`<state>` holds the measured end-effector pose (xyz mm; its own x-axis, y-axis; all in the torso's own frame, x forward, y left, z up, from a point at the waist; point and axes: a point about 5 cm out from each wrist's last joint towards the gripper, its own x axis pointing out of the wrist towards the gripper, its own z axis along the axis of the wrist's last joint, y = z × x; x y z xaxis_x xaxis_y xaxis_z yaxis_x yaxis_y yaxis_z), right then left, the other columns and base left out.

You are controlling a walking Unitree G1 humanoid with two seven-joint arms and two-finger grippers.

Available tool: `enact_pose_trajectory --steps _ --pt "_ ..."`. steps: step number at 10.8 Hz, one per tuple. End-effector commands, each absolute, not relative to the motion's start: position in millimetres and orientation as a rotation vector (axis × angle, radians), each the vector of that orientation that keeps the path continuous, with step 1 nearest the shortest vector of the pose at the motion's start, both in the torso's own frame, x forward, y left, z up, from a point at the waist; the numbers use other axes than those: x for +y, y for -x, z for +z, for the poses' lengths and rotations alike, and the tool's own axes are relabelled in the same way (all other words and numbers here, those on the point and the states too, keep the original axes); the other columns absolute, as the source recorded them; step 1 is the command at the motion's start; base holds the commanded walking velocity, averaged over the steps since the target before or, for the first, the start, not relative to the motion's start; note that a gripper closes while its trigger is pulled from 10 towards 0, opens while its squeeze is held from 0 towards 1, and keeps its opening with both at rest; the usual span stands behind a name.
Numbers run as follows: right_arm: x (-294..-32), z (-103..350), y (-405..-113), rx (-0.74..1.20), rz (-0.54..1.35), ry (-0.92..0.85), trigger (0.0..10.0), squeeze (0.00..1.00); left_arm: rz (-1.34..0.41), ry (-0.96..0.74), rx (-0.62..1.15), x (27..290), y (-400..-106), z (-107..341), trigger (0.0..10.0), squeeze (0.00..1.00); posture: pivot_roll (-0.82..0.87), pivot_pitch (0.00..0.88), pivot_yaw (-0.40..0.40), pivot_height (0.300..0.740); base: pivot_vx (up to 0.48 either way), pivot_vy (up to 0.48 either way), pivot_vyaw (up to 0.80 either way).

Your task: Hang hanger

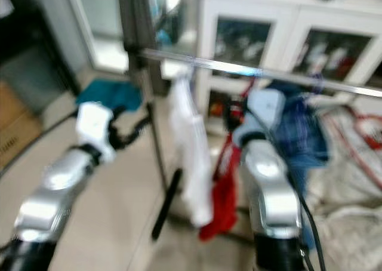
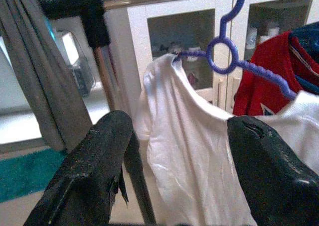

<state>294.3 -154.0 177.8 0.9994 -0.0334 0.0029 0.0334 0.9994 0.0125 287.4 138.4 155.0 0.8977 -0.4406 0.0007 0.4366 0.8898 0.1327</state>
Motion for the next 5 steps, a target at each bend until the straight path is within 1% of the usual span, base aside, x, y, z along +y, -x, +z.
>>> enact_pose_trajectory --steps 1,2,3,5 --pt "-166 173 -293 0.041 -0.096 -0.002 10.0 0.0 -0.522 -0.127 -0.049 128 -283 159 10.0 0.0 -0.08 0.023 -0.004 0.74 0.0 0.0 0.0" --pt "-173 168 -292 0.099 -0.122 0.02 10.0 0.0 -0.579 -0.145 -0.037 124 -278 157 10.0 0.0 -0.08 0.024 -0.007 0.74 0.0 0.0 0.0" --pt "-179 168 -293 0.109 -0.154 0.004 10.0 0.0 -0.618 -0.144 -0.05 123 -277 160 10.0 0.0 -0.08 0.022 -0.008 0.74 0.0 0.0 0.0" --pt "-180 171 -297 0.128 -0.135 -0.02 10.0 0.0 -0.686 -0.142 -0.038 123 -276 162 10.0 0.0 -0.07 0.014 -0.01 0.74 0.0 0.0 0.0"
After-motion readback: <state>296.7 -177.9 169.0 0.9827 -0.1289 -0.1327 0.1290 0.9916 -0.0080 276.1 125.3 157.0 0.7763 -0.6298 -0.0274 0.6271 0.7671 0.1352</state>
